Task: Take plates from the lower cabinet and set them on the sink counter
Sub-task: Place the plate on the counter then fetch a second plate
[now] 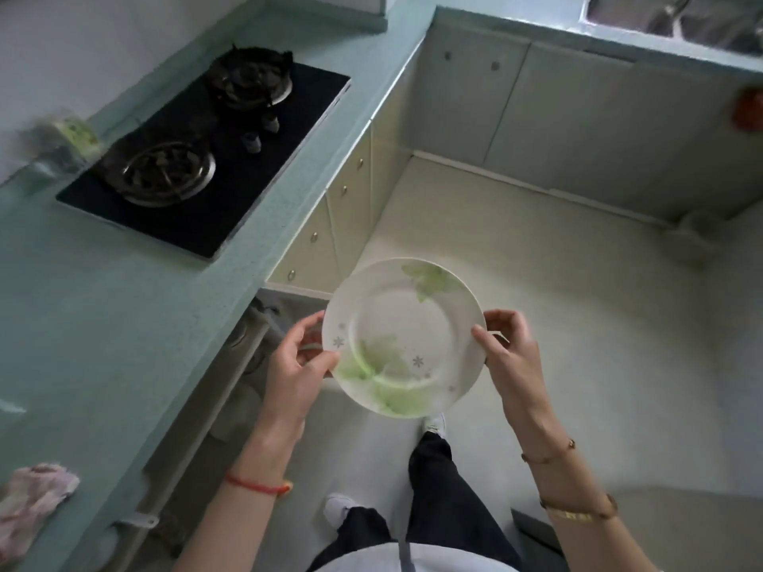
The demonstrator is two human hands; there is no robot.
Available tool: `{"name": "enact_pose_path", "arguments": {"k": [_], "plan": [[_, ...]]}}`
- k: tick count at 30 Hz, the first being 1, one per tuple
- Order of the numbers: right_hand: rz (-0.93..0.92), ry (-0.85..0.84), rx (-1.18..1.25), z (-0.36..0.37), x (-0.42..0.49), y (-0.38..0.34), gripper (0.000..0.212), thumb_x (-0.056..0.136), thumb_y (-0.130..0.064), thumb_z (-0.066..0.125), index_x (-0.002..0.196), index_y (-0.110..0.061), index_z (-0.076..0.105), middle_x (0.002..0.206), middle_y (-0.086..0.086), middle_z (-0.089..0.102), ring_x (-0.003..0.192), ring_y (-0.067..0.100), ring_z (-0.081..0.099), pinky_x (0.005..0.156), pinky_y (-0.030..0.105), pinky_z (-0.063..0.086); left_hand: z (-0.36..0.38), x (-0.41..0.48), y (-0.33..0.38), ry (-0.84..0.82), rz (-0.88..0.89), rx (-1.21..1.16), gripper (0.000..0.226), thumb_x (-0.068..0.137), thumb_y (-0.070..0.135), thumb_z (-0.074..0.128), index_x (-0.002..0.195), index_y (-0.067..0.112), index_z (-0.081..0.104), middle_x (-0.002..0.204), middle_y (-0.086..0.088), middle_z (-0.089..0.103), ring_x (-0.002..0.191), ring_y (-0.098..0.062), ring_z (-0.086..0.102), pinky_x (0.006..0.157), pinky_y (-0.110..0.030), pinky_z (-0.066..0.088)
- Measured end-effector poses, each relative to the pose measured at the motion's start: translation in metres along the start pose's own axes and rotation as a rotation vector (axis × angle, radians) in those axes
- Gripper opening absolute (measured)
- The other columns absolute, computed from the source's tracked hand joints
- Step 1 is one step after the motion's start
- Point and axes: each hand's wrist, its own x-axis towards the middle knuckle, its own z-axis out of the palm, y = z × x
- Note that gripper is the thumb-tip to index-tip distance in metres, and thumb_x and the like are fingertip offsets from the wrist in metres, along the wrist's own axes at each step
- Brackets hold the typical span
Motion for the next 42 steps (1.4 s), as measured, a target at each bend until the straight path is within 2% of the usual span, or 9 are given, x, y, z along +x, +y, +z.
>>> {"name": "enact_pose_path", "arguments": {"k": [3,6,8,15,21,27,30,36,42], "plan": [[0.002,0.057,0.035,-0.027,0.025,-0.014,0.014,0.090,-0.005,0.060,0.091,-0.019,0.058,0.090,-0.003,0.062,0.075,0.012,0.058,0.067,0.029,0.047,0.037,0.018,0.020,-0.055,0.011,-0.001,0.049,0.082,-0.004,0.064,0.117,0.030,0.065,0.110,-0.002,0.070,0.106,-0.024,0.066,0.076,-0.032,0.059],[-0.010,0.089,0.061,-0.056,0.060,-0.027,0.015,0.089,-0.003,0.059,0.091,-0.018,0.058,0.088,-0.003,0.062,0.072,0.010,0.058,0.068,0.031,0.047,0.079,0.039,0.041,-0.096,0.021,0.006,0.052,0.077,0.005,0.067,0.122,0.031,0.064,0.111,-0.005,0.070,0.108,-0.026,0.066,0.089,-0.044,0.058],[-0.020,0.098,0.066,-0.073,0.087,-0.036,0.015,0.089,-0.003,0.059,0.092,-0.017,0.058,0.088,-0.003,0.062,0.070,0.007,0.058,0.067,0.029,0.047,0.107,0.055,0.053,-0.106,0.031,0.009,0.055,0.072,0.010,0.067,0.122,0.032,0.065,0.109,-0.002,0.071,0.107,-0.024,0.067,0.092,-0.042,0.057],[-0.036,0.101,0.064,-0.125,0.183,-0.061,0.013,0.088,-0.004,0.060,0.093,-0.016,0.058,0.088,0.000,0.061,0.071,0.010,0.058,0.068,0.033,0.048,0.203,0.114,0.087,-0.092,0.057,-0.052,0.051,0.078,-0.007,0.061,0.112,0.030,0.069,0.107,-0.008,0.072,0.104,-0.028,0.068,0.078,-0.033,0.057],[-0.037,0.113,0.064,-0.148,0.253,-0.076,0.013,0.087,-0.003,0.060,0.092,-0.015,0.058,0.089,0.002,0.061,0.075,0.014,0.056,0.066,0.029,0.046,0.261,0.159,0.117,-0.108,0.076,-0.059,0.052,0.078,-0.008,0.060,0.118,0.023,0.068,0.113,-0.015,0.067,0.097,-0.026,0.064,0.086,-0.039,0.057],[0.001,0.155,0.087,-0.149,0.324,-0.084,0.011,0.087,-0.004,0.060,0.096,-0.011,0.058,0.091,0.004,0.062,0.077,0.015,0.056,0.064,0.027,0.045,0.301,0.227,0.146,-0.154,0.079,-0.025,0.052,0.080,-0.010,0.058,0.118,0.024,0.069,0.114,-0.016,0.066,0.096,-0.024,0.065,0.086,-0.039,0.058],[0.011,0.186,0.084,-0.142,0.367,-0.091,0.012,0.088,-0.005,0.060,0.099,-0.009,0.058,0.095,0.006,0.063,0.080,0.016,0.057,0.066,0.029,0.047,0.318,0.273,0.162,-0.175,0.072,-0.001,0.052,0.071,0.001,0.063,0.116,0.026,0.070,0.109,-0.011,0.068,0.095,-0.021,0.065,0.081,-0.034,0.058],[-0.026,0.231,0.082,-0.119,0.469,-0.124,0.012,0.087,-0.005,0.061,0.098,-0.010,0.059,0.093,0.003,0.063,0.074,0.010,0.055,0.053,0.011,0.043,0.354,0.375,0.215,-0.206,0.083,0.018,0.054,0.063,0.008,0.062,0.112,0.029,0.072,0.104,-0.008,0.068,0.097,-0.022,0.063,0.084,-0.039,0.057],[-0.058,0.285,0.140,-0.097,0.571,-0.161,0.013,0.087,-0.005,0.061,0.095,-0.015,0.059,0.089,-0.001,0.063,0.065,-0.001,0.056,0.051,0.009,0.042,0.392,0.473,0.277,-0.249,0.136,0.071,0.054,0.065,0.010,0.062,0.115,0.030,0.070,0.115,-0.012,0.069,0.112,-0.036,0.062,0.097,-0.055,0.053]]}}
